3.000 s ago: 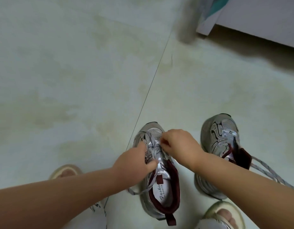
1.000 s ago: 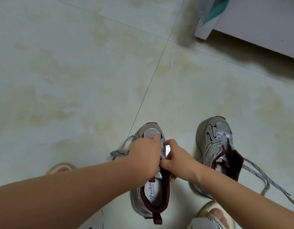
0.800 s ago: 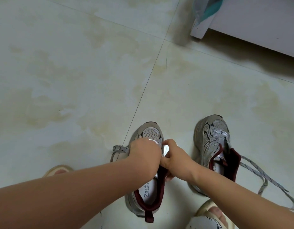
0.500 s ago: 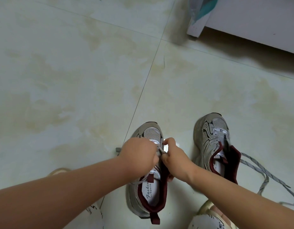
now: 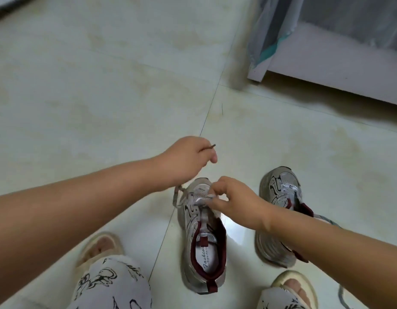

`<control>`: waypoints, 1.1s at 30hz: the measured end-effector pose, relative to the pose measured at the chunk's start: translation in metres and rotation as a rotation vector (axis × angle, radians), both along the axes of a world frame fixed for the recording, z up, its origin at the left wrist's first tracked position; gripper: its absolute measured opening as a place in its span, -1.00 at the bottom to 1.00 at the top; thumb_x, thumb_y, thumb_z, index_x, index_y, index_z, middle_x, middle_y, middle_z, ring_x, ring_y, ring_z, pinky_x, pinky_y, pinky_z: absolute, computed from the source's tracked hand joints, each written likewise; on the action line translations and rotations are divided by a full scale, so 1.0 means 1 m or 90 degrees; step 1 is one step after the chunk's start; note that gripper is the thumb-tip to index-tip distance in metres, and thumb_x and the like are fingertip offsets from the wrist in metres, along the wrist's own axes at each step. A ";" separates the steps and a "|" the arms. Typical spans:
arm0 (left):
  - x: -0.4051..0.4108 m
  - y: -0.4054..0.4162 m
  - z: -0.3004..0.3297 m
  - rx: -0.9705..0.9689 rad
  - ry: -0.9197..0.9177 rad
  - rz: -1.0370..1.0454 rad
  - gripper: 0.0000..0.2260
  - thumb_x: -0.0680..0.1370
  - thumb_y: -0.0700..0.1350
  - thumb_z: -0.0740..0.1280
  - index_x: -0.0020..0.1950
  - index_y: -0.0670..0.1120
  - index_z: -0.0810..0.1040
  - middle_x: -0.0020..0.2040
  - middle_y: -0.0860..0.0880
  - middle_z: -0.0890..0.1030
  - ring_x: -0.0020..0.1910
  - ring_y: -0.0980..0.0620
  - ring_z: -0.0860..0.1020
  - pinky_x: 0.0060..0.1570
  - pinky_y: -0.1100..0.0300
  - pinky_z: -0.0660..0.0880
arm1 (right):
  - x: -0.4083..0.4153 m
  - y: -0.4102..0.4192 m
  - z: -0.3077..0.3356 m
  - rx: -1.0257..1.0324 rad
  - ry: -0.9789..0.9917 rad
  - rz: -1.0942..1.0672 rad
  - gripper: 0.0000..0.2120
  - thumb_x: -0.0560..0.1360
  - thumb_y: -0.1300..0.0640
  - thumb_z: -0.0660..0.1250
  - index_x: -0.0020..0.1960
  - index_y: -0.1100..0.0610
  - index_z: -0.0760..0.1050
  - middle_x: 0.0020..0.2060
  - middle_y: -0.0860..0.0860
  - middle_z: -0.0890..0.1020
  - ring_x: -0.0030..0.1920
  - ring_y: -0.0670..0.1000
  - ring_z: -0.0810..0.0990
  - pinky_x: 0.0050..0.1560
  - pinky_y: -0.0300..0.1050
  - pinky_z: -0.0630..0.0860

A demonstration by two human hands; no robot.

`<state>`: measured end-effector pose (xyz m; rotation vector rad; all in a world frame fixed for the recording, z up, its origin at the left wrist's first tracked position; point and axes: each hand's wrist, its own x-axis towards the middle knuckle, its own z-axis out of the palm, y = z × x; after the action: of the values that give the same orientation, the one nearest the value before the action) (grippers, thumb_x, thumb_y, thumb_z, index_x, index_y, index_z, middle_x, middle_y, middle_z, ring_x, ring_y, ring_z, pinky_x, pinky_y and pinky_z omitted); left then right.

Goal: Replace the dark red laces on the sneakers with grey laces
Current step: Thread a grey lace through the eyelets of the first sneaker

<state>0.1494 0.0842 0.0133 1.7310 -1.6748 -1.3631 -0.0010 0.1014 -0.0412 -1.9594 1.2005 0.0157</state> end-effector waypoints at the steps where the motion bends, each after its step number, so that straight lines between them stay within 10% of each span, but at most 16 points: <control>1: 0.001 0.000 0.022 -0.008 0.082 0.034 -0.77 0.60 -0.19 0.13 -0.21 -0.11 0.48 -0.42 0.03 0.33 -0.47 0.10 0.26 -0.46 0.29 0.21 | -0.001 -0.001 0.016 0.027 -0.030 -0.030 -0.80 0.50 0.07 0.33 -0.25 0.14 0.45 -0.23 0.03 0.47 -0.19 0.00 0.44 -0.12 -0.15 0.36; 8: -0.001 0.006 0.131 -0.110 0.314 0.102 -0.73 0.64 -0.17 0.06 -0.22 -0.11 0.42 -0.48 0.04 0.30 -0.50 0.10 0.26 -0.46 0.31 0.32 | 0.000 -0.003 0.123 0.079 -0.147 -0.179 -0.90 0.50 0.32 0.26 -0.03 0.18 0.46 -0.22 0.14 0.66 -0.50 -0.24 0.47 -0.50 -0.45 0.29; 12: -0.017 0.019 0.147 -0.084 0.328 0.086 -0.72 0.65 -0.18 0.05 -0.21 -0.12 0.43 -0.47 0.03 0.30 -0.48 0.10 0.27 -0.38 0.26 0.35 | 0.011 0.004 0.159 0.132 -0.193 -0.159 -0.65 0.48 0.31 0.31 0.20 0.07 0.35 -0.27 0.09 0.62 -0.33 -0.10 0.56 -0.31 -0.37 0.42; 16: -0.027 0.030 0.158 -0.056 0.386 0.116 -0.74 0.64 -0.19 0.07 -0.18 -0.16 0.44 -0.41 -0.03 0.34 -0.44 0.06 0.33 -0.46 0.32 0.38 | 0.016 0.011 0.182 0.134 -0.273 -0.202 -0.90 0.56 0.24 0.22 -0.13 0.17 0.46 -0.39 0.02 0.57 -0.26 0.01 0.52 -0.05 -0.09 0.42; 22: -0.018 0.040 0.160 -0.107 0.318 0.207 -0.80 0.61 -0.17 0.16 -0.14 -0.10 0.53 -0.22 -0.01 0.60 -0.24 0.05 0.54 -0.01 0.18 0.48 | 0.005 0.024 0.195 0.107 -0.336 -0.334 -0.75 0.61 0.20 0.12 -0.18 0.17 0.46 -0.40 0.07 0.52 -0.36 -0.01 0.48 -0.20 -0.19 0.40; 26: -0.013 0.048 0.147 -0.127 0.224 0.301 -0.89 0.60 -0.12 0.18 0.02 -0.07 0.49 -0.14 -0.02 0.58 -0.22 0.04 0.54 -0.05 0.13 0.50 | 0.002 0.029 0.189 0.104 -0.405 -0.399 -0.74 0.61 0.24 0.10 -0.20 0.19 0.46 -0.44 0.07 0.50 -0.40 -0.01 0.46 -0.22 -0.21 0.47; 33: -0.025 0.059 0.144 -0.299 0.054 0.187 -0.91 0.43 -0.06 0.42 -0.28 0.02 0.58 -0.31 0.09 0.59 -0.30 0.13 0.53 -0.27 0.31 0.46 | 0.013 0.028 0.185 0.059 -0.438 -0.370 -0.73 0.56 0.36 0.11 -0.19 0.22 0.53 -0.43 0.08 0.57 -0.44 -0.04 0.54 -0.27 -0.23 0.55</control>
<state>0.1243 0.1436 0.1575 1.5408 -1.4728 -0.8183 0.0119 0.1294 0.1437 -1.2935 1.2027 -0.8164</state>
